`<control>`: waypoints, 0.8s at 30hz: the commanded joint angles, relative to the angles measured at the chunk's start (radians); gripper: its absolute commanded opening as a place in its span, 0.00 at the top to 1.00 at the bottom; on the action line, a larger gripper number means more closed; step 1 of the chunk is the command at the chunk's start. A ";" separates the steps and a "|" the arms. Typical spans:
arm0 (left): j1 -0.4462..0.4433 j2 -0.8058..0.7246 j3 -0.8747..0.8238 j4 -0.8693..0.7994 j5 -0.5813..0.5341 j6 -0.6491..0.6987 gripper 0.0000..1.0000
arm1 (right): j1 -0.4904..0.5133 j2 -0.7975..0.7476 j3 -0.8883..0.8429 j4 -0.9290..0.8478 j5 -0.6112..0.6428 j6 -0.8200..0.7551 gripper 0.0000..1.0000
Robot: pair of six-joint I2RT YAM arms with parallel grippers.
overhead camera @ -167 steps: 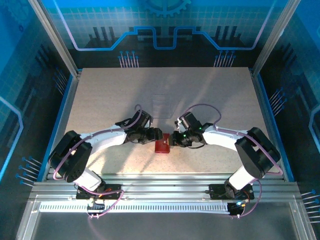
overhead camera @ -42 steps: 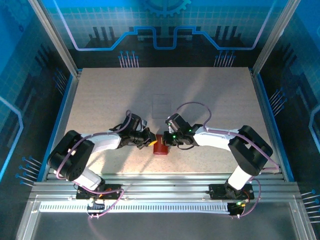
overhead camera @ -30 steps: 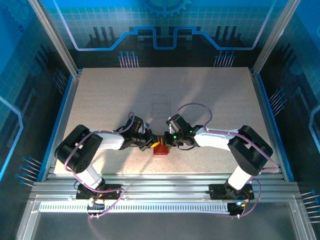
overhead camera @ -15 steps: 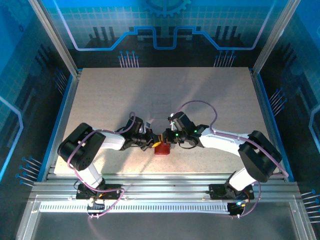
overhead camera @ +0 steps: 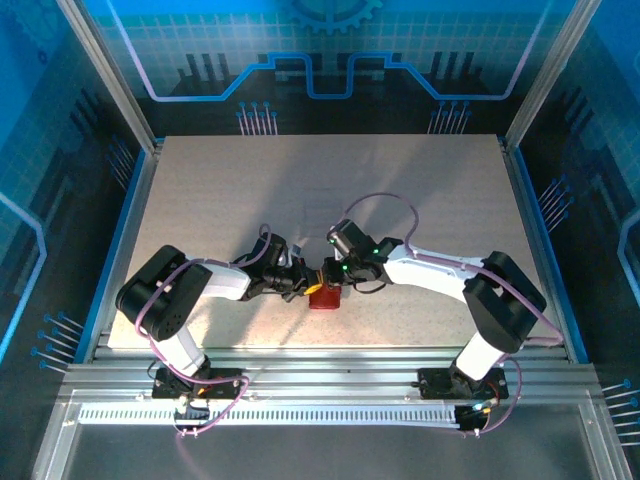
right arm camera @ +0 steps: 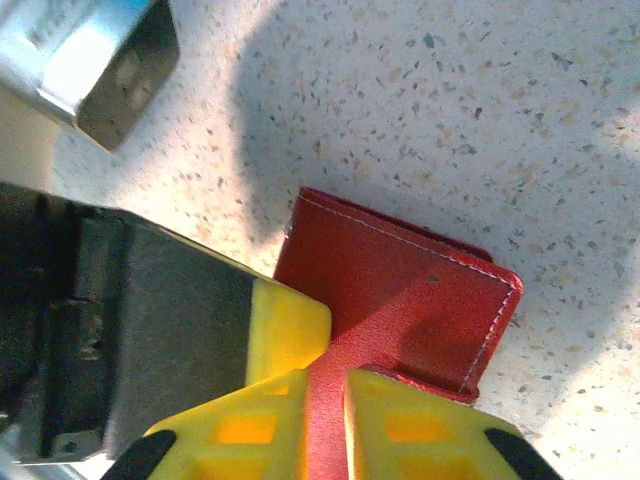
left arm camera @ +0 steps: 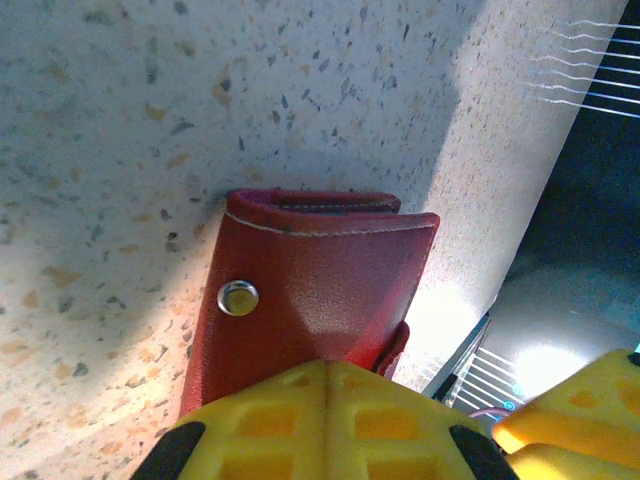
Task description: Take the credit cards out of the card holder
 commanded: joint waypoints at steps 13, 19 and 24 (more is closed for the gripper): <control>0.009 0.037 -0.049 -0.023 -0.023 -0.032 0.96 | 0.082 0.106 0.090 -0.120 0.141 -0.184 0.72; 0.020 0.039 -0.051 -0.020 -0.014 -0.029 0.96 | 0.090 0.111 0.064 -0.092 0.161 -0.193 0.72; 0.025 0.024 -0.048 -0.019 -0.002 -0.029 0.96 | 0.092 0.084 0.030 -0.068 0.171 -0.194 0.72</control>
